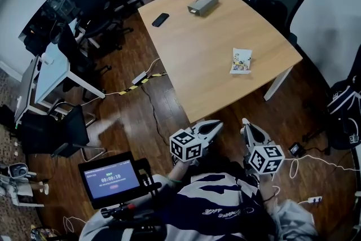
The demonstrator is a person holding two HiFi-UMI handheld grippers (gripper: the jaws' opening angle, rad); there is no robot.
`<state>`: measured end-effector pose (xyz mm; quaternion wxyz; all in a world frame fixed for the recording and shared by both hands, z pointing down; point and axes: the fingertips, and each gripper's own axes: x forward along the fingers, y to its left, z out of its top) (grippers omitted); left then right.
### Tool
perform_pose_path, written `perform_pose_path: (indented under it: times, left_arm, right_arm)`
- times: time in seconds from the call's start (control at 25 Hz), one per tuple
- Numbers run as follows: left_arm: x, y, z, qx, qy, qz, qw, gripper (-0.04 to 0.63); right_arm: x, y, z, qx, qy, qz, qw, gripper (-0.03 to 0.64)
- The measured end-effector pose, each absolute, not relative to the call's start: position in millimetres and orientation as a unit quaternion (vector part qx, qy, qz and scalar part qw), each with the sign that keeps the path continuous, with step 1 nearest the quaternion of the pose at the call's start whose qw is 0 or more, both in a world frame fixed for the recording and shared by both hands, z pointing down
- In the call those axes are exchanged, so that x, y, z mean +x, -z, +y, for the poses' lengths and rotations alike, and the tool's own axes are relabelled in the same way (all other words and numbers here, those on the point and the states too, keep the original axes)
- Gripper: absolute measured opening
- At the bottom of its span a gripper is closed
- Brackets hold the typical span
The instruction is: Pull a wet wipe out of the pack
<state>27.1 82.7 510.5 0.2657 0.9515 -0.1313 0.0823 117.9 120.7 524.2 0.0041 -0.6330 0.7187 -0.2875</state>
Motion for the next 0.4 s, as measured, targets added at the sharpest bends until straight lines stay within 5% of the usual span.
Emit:
perform_pose_path:
  times: [0.4]
  left_arm:
    - [21.8, -505.4, 79.8, 0.952, -0.068, -0.137, 0.266, 0.001]
  right_arm:
    - [113.7, -522.7, 120.9, -0.631, 0.282, 0.723, 0.0, -0.003]
